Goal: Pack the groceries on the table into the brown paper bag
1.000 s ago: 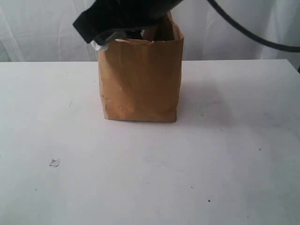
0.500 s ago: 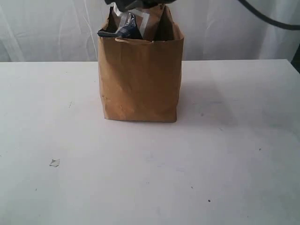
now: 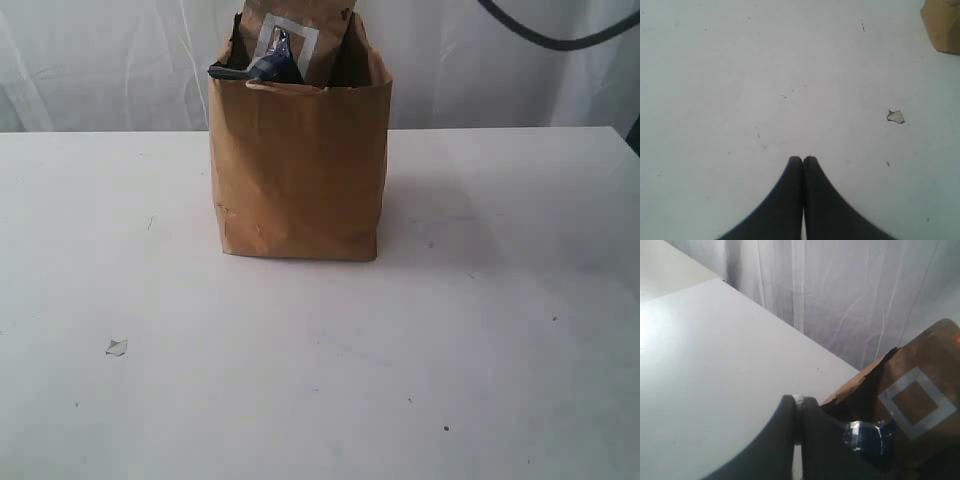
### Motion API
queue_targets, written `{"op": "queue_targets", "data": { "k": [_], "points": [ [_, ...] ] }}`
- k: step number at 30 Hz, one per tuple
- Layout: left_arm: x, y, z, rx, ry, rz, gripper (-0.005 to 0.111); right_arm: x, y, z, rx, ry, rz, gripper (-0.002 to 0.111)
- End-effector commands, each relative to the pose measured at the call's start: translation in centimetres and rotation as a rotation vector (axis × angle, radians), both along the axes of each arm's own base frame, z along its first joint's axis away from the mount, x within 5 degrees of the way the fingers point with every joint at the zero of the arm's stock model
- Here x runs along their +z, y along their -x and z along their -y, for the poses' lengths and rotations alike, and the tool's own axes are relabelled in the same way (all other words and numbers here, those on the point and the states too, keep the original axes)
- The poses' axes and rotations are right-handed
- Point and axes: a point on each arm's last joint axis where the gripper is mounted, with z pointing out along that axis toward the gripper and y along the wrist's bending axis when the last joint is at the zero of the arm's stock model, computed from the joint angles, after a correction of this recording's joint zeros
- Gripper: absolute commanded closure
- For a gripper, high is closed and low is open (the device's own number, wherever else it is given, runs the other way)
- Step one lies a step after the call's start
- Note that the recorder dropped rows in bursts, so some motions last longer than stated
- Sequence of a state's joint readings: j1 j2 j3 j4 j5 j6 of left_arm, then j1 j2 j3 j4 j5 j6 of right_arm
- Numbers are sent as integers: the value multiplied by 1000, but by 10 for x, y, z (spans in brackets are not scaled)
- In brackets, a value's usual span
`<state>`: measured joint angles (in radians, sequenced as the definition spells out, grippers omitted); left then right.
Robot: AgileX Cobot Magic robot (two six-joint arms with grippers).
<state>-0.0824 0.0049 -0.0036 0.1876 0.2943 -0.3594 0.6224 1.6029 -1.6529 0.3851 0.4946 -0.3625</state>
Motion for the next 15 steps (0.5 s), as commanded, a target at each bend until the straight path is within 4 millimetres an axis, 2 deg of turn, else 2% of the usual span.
{"op": "queue_targets", "data": {
  "k": [1, 5, 9, 12, 15],
  "points": [
    [-1, 0, 0, 2, -2, -1, 107, 0, -6, 2, -30, 17, 58, 108],
    [0, 0, 0, 6, 0, 16, 107, -1, -9, 4, -42, 73, 109, 108],
    [3, -2, 0, 6, 0, 53, 107, -7, -24, -1, -78, 93, 213, 108],
    [8, -3, 0, 0, 3, 101, 107, -17, -41, -9, -107, 84, 309, 108],
    [7, -3, 0, 0, 3, 100, 107, -38, -57, -17, -112, 117, 319, 108]
  ]
}}
